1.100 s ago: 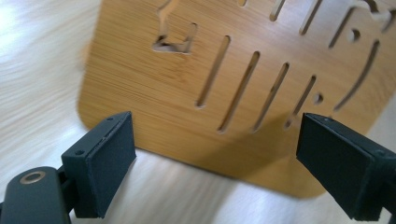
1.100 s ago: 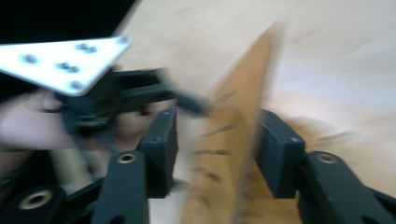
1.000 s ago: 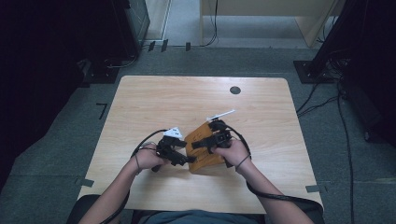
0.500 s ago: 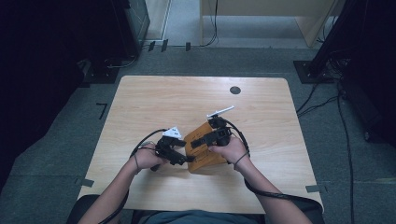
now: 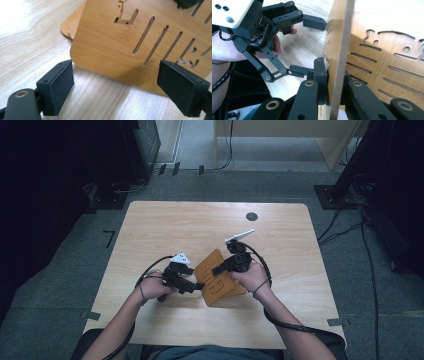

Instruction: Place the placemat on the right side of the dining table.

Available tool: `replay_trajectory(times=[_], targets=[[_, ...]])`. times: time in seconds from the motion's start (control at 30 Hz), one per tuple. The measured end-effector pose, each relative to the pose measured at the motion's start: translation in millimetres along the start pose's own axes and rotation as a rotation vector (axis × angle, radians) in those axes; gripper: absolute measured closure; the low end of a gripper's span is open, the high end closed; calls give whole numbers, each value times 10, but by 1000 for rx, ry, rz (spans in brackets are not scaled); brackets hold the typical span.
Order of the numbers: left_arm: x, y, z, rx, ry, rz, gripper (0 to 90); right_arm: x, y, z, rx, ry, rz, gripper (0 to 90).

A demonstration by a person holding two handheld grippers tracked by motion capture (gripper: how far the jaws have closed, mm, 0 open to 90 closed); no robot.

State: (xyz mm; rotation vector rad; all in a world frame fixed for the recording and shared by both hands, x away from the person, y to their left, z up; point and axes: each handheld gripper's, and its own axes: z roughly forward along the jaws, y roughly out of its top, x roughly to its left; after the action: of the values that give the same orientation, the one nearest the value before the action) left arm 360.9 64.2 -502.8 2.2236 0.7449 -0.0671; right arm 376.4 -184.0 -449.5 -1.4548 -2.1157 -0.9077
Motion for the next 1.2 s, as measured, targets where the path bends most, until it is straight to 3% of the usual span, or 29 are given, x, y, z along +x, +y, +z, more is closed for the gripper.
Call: replay_trajectory(times=[0.07, 0.23, 0.4, 0.73, 1.0, 1.2], targets=[[4, 3, -10, -3, 5, -8, 130, 3, 9, -37, -12, 28, -4, 875], [-5, 2, 5, -4, 7, -6, 130, 61, 21, -127, -42, 2, -56, 876], [1, 0, 6, -2, 16, 3, 130, 65, 36, -200, -75, -32, -75, 876], [17, 0, 3, -2, 31, 4, 130, 74, 56, -388, -140, -124, -103, 876], [18, -11, 19, 11, 46, -2, 130, 58, 65, -522, -187, -227, -129, 876], [25, -12, 18, 10, 48, -4, 130, 57, 63, -568, -204, -270, -141, 876]])
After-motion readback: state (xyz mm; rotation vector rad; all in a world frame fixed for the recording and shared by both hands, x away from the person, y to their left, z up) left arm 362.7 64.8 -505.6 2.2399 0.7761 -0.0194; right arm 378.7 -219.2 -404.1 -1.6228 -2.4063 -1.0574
